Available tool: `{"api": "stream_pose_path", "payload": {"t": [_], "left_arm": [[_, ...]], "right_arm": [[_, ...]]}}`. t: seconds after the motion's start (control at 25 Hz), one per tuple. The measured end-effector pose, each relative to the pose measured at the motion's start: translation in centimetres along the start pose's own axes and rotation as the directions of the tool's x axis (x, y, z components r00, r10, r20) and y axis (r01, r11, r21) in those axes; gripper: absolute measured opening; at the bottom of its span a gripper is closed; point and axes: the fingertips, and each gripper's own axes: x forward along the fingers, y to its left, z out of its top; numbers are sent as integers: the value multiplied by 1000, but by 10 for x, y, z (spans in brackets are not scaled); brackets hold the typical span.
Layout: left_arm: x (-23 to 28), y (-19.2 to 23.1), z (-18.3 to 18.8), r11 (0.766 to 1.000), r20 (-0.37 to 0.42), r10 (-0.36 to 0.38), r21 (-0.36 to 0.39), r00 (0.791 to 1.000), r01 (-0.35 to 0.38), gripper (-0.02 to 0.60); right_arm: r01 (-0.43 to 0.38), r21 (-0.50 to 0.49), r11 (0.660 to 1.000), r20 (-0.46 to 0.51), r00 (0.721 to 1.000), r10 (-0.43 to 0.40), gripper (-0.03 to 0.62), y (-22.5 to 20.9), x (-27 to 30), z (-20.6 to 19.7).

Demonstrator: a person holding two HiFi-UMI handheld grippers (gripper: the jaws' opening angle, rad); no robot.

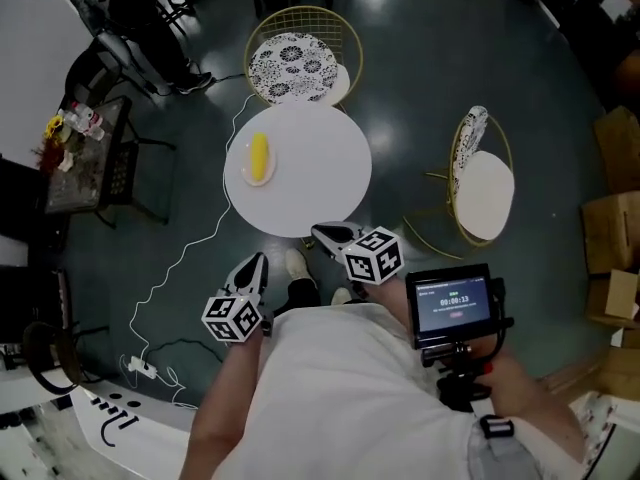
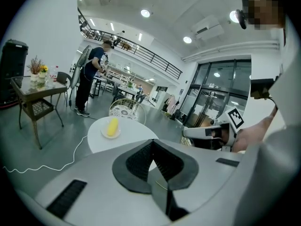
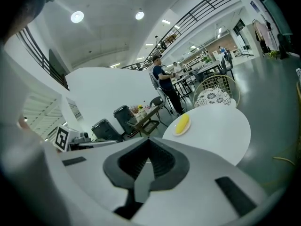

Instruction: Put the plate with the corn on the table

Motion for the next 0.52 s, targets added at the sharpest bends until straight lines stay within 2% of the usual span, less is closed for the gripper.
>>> {"api": "stream_pose_path", "payload": {"t": [0.52], "left_arm": [[11,-2,1,999,-36,-32,9,999,33,8]], "right_arm": [[25,23,999,2,1000,-25,6,-6,0,0]]}}
